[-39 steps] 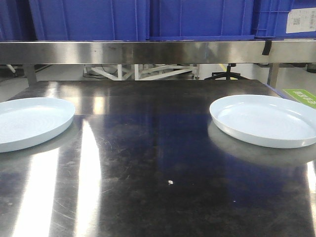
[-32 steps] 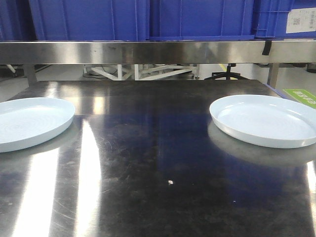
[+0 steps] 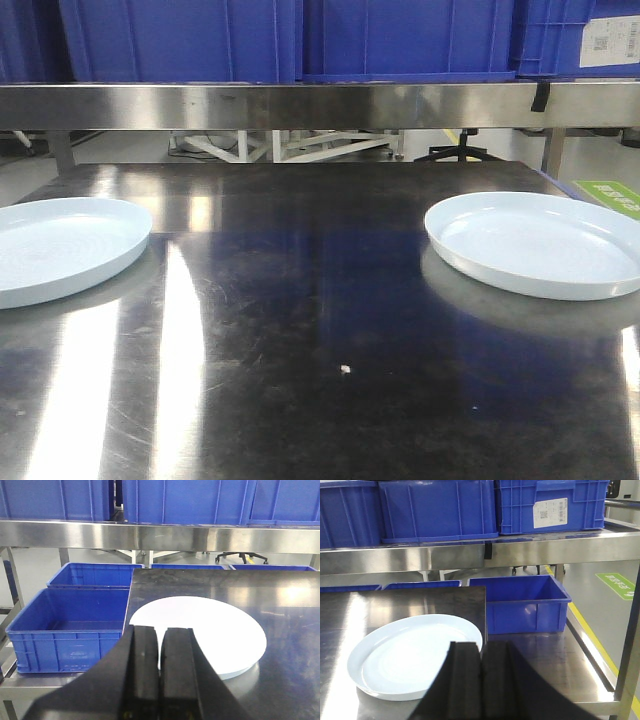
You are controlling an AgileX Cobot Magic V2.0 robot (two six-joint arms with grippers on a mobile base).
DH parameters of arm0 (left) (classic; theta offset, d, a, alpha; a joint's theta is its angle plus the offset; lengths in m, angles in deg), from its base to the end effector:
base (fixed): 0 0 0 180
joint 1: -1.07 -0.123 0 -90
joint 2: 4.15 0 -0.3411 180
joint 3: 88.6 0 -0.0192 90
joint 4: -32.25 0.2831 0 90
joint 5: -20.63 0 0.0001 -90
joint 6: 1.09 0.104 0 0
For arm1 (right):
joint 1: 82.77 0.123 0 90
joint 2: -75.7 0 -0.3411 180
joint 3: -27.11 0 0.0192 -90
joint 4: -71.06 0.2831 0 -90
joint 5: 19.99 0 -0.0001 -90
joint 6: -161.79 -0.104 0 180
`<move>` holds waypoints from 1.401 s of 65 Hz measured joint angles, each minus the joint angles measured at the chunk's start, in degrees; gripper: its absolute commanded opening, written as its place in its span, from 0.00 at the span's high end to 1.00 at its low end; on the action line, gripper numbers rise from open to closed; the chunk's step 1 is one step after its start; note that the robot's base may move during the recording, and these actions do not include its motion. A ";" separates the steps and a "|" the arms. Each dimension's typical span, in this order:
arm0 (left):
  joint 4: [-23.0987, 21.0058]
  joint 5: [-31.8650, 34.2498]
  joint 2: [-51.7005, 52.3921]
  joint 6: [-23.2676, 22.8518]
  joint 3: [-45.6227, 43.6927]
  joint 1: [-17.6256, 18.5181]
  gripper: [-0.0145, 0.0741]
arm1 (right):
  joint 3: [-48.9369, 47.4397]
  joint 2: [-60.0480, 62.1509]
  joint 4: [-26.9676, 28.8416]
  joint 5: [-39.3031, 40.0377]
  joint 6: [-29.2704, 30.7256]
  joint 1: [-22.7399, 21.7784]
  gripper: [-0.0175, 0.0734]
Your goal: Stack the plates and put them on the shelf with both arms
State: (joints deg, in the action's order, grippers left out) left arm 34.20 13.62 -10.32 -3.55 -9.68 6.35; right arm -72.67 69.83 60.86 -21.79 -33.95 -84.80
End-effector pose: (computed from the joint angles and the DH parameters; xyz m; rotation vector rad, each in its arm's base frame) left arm 0.0451 -0.0037 0.1991 0.0635 1.6066 -0.0752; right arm 0.0457 -0.0022 0.2001 0.1057 1.5300 0.0446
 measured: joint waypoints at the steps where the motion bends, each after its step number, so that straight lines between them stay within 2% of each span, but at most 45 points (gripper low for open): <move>1: 0.00 0.00 0.00 0.00 0.00 0.00 0.74 | 0.00 0.00 0.00 0.00 0.00 0.00 0.78; 21: 1.93 -0.27 -0.14 0.00 -0.31 0.00 0.74 | 0.00 0.00 0.00 0.00 0.00 0.00 0.78; 27: 2.91 -4.66 -4.04 0.00 -4.00 0.00 0.74 | 0.00 0.00 0.00 0.00 0.00 0.00 0.78; 31: 3.35 -9.56 -9.52 0.00 -9.60 0.24 0.74 | 0.00 0.00 0.00 0.00 0.00 0.00 0.78; 43: 5.14 -25.94 -32.72 0.00 -35.09 1.39 0.74 | 0.00 0.00 0.00 0.00 0.00 0.00 0.78; 50: 5.82 -32.03 -42.82 0.00 -46.73 1.42 0.74 | 0.00 0.00 0.00 0.00 0.00 0.00 0.78; 56: 6.06 -35.90 -49.42 0.00 -52.55 1.42 0.74 | 0.00 0.00 0.00 0.00 0.00 0.00 0.78; 62: 6.32 -38.64 -52.72 0.00 -55.19 1.42 0.74 | 0.00 0.00 0.00 0.00 0.00 0.00 0.78; 91: 6.39 -41.29 -53.45 0.09 -55.45 1.42 0.74 | 0.00 0.00 0.00 0.00 0.00 0.00 0.78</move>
State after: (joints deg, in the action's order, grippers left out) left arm 40.59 -27.67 -63.77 -3.45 -65.13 7.77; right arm -72.67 69.83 60.86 -21.79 -33.95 -84.80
